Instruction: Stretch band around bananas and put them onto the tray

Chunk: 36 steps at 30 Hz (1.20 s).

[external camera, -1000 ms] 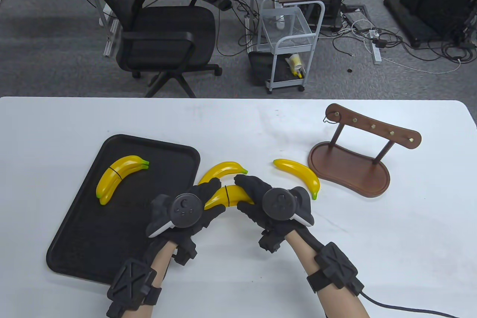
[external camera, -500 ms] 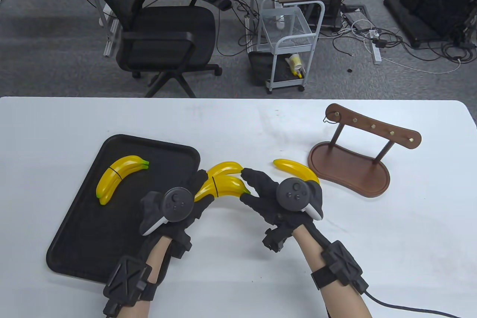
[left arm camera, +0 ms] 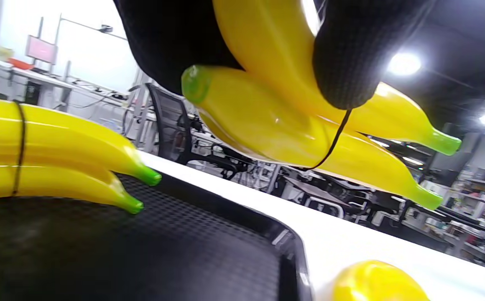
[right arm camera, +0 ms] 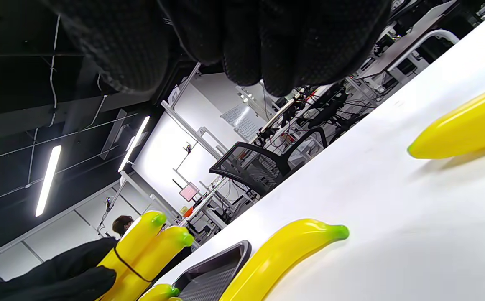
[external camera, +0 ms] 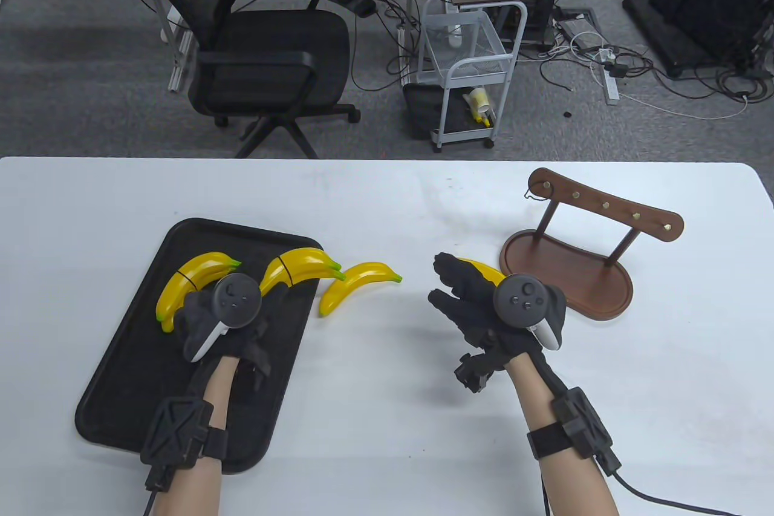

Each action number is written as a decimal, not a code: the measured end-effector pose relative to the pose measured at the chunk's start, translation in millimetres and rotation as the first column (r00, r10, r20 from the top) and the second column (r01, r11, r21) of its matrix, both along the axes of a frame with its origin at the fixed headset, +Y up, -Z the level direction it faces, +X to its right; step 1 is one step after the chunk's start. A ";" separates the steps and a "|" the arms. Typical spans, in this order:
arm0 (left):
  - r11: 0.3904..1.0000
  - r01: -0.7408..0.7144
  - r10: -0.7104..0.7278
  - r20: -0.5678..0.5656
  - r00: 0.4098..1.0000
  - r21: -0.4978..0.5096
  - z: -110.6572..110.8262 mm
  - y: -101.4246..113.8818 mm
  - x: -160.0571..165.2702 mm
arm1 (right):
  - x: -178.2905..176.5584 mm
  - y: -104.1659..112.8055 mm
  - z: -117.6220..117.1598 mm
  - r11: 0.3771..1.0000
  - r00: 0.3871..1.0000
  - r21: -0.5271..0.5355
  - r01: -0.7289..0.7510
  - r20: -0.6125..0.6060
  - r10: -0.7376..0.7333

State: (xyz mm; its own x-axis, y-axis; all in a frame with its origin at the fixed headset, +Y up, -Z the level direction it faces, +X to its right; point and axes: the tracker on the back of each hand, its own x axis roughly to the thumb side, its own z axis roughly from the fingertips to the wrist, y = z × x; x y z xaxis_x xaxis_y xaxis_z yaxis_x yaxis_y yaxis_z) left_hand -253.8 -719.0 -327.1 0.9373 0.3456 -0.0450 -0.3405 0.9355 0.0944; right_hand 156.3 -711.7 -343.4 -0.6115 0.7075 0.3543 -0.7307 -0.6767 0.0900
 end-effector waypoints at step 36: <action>0.975 -0.074 0.048 -0.125 0.991 -0.209 -31.5 -69.5 -41.5 | 11.3 -6.9 -4.8 0.999 1.000 -0.037 0.002 0.027 -0.001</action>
State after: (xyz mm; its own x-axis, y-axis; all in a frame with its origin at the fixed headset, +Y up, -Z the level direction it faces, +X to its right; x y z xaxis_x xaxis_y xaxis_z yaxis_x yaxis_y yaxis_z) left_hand -295.3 -788.6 -358.6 0.8984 0.3724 -0.2328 -0.3957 0.9163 -0.0614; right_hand 167.6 -718.6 -348.2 -0.6190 0.7210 0.3115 -0.7346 -0.6718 0.0951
